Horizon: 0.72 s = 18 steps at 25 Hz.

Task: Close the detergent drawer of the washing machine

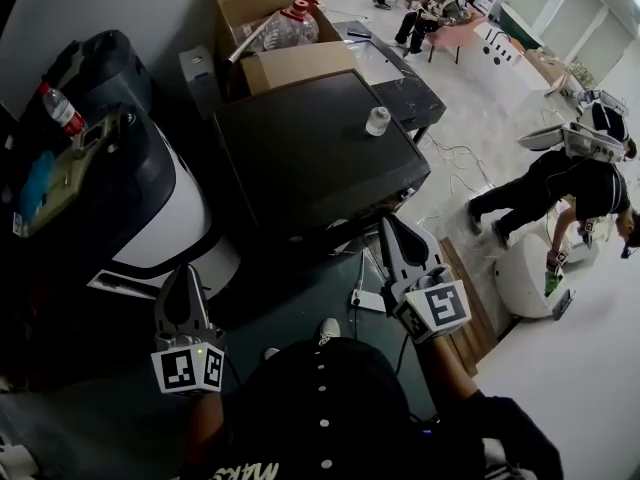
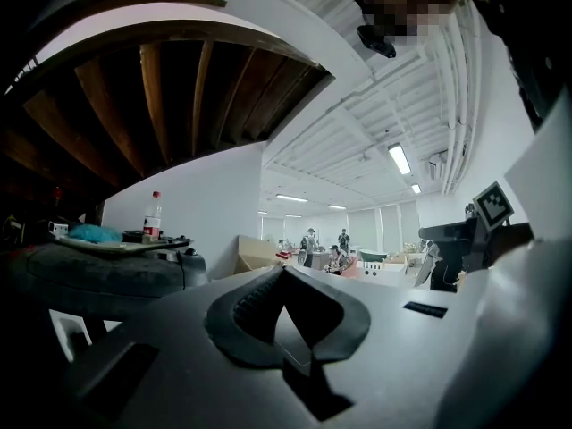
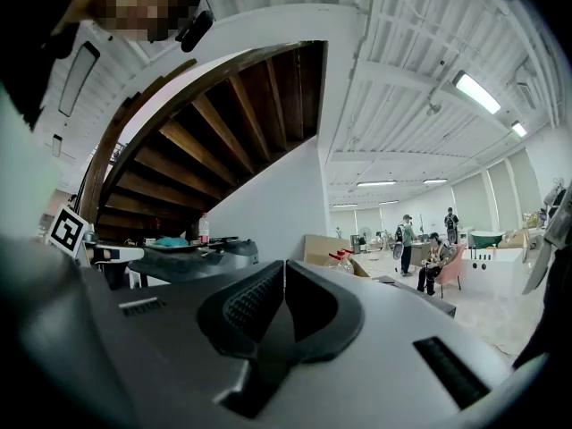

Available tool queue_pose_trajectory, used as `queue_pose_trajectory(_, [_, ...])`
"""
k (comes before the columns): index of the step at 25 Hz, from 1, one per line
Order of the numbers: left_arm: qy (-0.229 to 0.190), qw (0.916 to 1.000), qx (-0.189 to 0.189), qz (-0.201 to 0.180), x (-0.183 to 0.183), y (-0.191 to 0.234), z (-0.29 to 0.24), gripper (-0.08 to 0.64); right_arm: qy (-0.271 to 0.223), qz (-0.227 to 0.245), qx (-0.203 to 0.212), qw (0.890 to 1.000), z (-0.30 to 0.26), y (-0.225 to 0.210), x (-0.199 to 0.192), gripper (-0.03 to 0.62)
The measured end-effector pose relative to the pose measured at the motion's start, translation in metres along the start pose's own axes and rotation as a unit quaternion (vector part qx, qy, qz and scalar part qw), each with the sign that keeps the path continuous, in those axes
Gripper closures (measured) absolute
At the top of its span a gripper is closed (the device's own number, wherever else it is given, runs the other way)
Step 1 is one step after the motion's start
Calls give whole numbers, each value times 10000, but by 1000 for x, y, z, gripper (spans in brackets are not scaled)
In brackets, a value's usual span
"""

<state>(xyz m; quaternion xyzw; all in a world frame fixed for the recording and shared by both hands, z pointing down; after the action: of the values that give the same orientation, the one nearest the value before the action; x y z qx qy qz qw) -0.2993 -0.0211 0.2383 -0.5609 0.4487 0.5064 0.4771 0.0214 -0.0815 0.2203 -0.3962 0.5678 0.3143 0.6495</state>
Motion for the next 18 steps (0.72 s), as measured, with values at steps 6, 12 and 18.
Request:
queue_pose_trajectory(6, [2, 10000, -8, -7, -1, 1, 0, 552, 195, 82, -156, 9997, -2, -1, -4, 558])
queue_pose_trajectory(12, [18, 10000, -51, -31, 1, -2, -3, 552, 207, 53, -101, 9997, -4, 3, -5, 558])
queue_pose_trajectory(18, [38, 10000, -69, -54, 2, -4, -5, 552, 307, 136, -27, 9994, -6, 0, -14, 558])
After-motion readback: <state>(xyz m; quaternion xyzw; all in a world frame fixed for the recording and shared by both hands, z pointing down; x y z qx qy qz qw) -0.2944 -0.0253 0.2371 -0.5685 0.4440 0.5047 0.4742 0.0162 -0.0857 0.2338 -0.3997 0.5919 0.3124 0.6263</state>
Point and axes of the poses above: the fingertips, and each gripper's own axes: z backward along the fingers, y to its left, x out of its top, the point moved 1 cm from there along z, backward along the fingers, and after that the axes turned 5 degrees about -z, right-handed, at the moved point
